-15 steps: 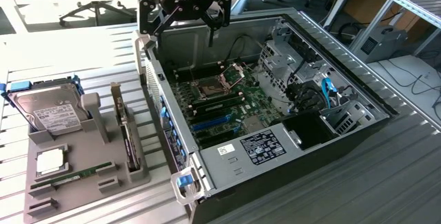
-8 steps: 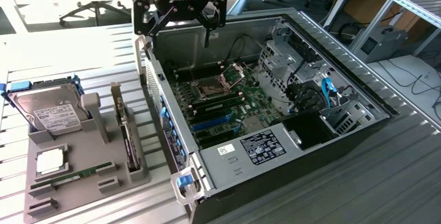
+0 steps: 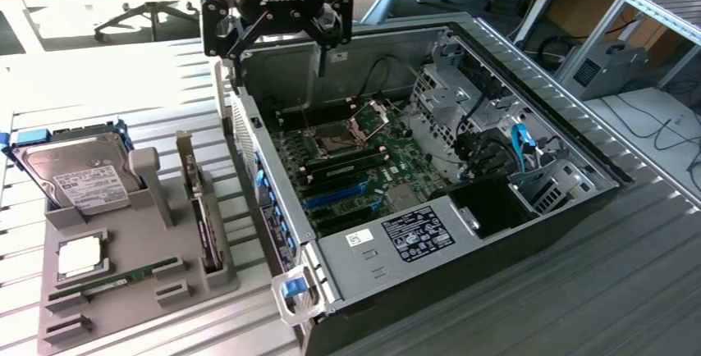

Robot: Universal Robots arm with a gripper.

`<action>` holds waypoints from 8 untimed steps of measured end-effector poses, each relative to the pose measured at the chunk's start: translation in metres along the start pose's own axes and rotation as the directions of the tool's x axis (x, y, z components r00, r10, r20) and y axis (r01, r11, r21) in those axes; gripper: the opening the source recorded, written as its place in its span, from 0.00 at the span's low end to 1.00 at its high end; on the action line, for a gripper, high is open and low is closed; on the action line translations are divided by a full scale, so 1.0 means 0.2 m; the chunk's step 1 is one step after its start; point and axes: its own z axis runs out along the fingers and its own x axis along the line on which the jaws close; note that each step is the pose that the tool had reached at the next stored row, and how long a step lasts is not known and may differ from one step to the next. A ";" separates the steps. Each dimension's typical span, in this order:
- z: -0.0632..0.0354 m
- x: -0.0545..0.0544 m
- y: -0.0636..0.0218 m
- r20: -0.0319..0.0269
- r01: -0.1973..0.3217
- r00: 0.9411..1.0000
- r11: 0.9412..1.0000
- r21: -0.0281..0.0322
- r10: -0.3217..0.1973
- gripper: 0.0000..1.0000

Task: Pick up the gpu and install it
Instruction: 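Reach for the gpu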

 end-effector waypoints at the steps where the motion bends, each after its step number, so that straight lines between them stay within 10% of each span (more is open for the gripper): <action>1: 0.000 0.01 0.000 0.000 0.000 1.000 1.000 0.000 0.000 0.99; 8: -0.001 0.05 -0.004 0.000 0.000 1.000 1.000 0.000 0.000 0.99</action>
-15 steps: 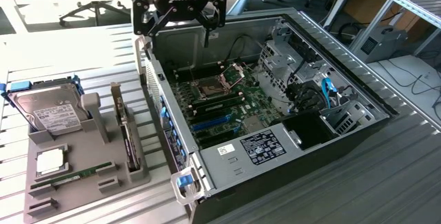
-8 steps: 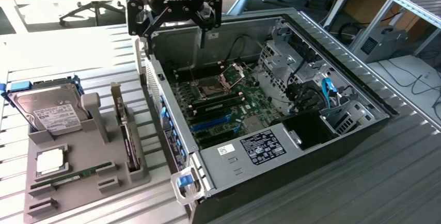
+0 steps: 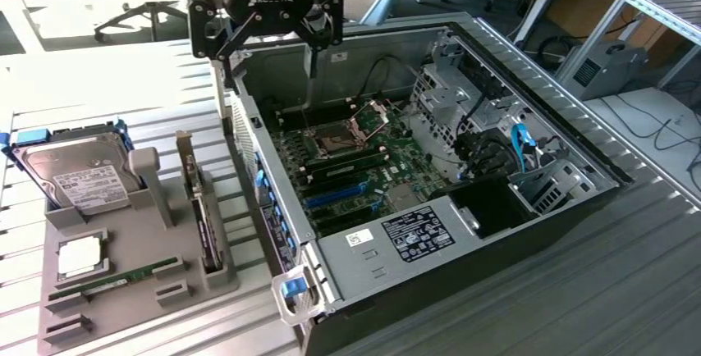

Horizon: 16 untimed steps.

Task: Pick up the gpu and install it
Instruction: 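Reach for the gpu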

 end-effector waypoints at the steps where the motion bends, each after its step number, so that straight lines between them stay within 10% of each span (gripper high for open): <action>1: 0.000 0.01 0.000 0.000 0.000 1.000 1.000 0.000 0.000 0.99; 16: -0.003 0.10 -0.008 0.000 0.000 1.000 1.000 0.000 0.000 0.99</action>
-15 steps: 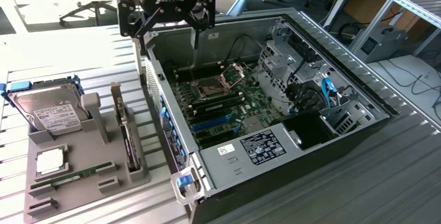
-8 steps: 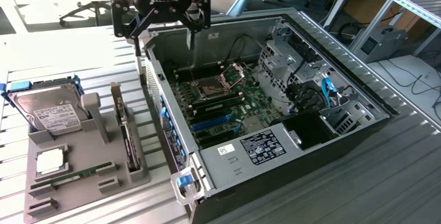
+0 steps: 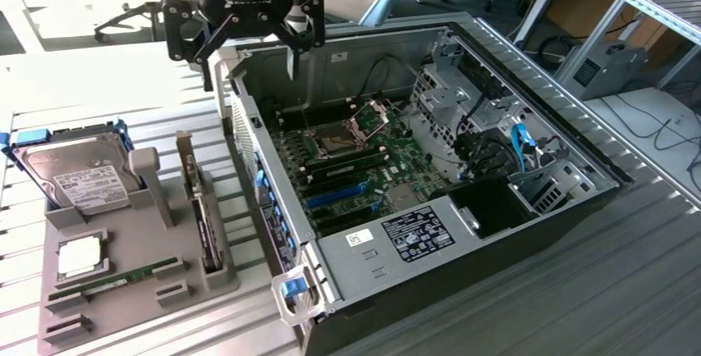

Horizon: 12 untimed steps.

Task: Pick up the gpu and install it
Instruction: 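Reach for the gpu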

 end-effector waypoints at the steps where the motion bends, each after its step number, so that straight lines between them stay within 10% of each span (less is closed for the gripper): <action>1: 0.000 0.01 0.000 0.000 0.000 1.000 1.000 0.000 0.000 0.99; 12: -0.003 0.09 -0.007 0.001 0.000 1.000 1.000 0.000 0.000 0.99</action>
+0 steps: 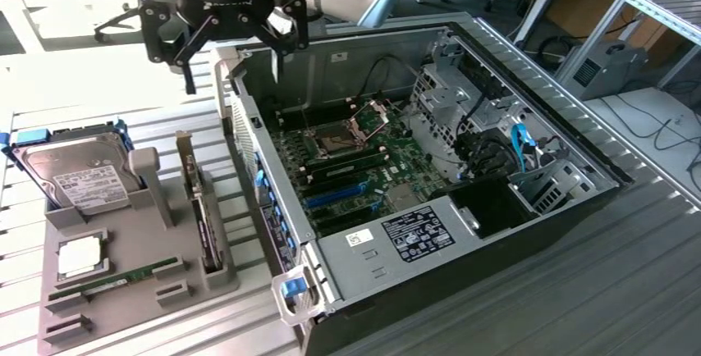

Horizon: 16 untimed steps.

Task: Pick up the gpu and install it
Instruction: 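Reach for the gpu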

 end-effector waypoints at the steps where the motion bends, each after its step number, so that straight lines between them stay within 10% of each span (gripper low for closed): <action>1: 0.000 0.01 -0.001 0.000 0.000 1.000 1.000 0.000 0.000 0.99; 16: -0.004 0.13 -0.010 0.002 0.000 1.000 1.000 0.000 0.000 0.99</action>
